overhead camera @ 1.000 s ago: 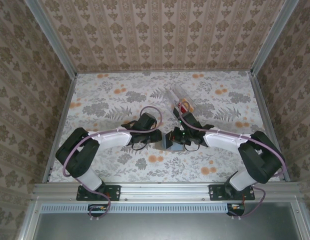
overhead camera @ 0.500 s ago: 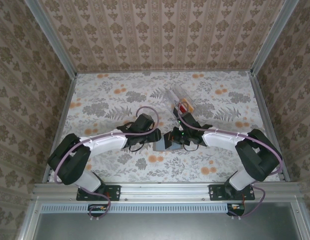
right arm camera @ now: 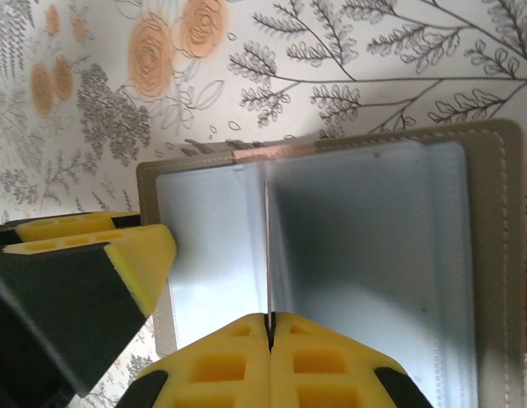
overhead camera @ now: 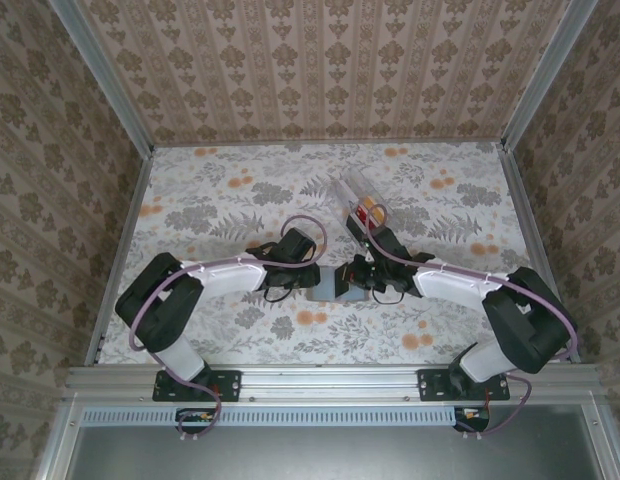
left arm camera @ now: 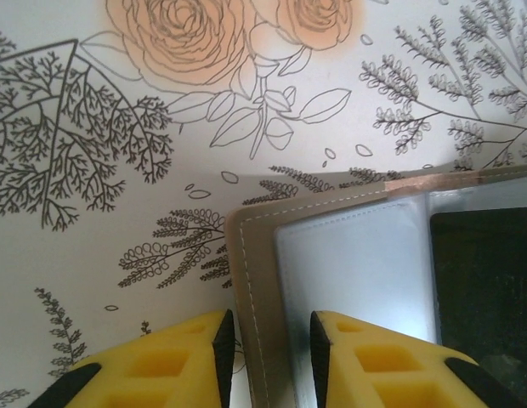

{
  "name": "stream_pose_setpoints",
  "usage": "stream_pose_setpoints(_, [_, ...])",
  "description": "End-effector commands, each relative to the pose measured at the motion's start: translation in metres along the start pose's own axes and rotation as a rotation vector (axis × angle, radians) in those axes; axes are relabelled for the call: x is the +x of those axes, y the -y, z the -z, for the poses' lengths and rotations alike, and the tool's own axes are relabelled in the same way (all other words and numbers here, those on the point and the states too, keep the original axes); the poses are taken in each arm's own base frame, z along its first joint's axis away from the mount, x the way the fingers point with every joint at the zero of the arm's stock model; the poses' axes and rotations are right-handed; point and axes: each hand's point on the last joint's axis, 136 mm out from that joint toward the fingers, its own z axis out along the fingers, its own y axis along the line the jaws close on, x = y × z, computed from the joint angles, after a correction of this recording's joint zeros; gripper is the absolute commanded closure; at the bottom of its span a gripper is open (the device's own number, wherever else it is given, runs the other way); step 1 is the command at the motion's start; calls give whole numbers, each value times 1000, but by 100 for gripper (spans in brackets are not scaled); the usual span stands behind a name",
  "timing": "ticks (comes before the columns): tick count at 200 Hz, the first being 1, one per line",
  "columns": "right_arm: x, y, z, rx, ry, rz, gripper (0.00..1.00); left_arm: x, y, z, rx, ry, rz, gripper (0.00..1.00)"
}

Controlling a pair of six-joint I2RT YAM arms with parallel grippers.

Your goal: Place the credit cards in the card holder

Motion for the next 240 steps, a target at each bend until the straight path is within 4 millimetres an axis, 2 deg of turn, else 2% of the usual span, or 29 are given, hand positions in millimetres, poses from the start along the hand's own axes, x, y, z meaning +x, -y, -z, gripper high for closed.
stream_pose_setpoints(1, [4, 5, -8, -3, -21, -5, 100, 2, -5, -3, -28, -25, -14, 69])
stream_pose_setpoints(82, [15, 10, -26, -36, -81, 13, 100, 8, -13, -10, -67, -47, -29, 71])
stream_pose_setpoints(142, [20, 1, -30, -90, -116, 39, 100, 8, -14, -9, -77, -44, -25, 71])
stream_pose_setpoints(172, [24, 3, -30, -88, -126, 41, 100, 6, -14, -8, -79, -37, -24, 70])
stream_pose_setpoints(240, [21, -8, -38, -109, -133, 14, 98, 5, -10, -5, -60, -29, -7, 68])
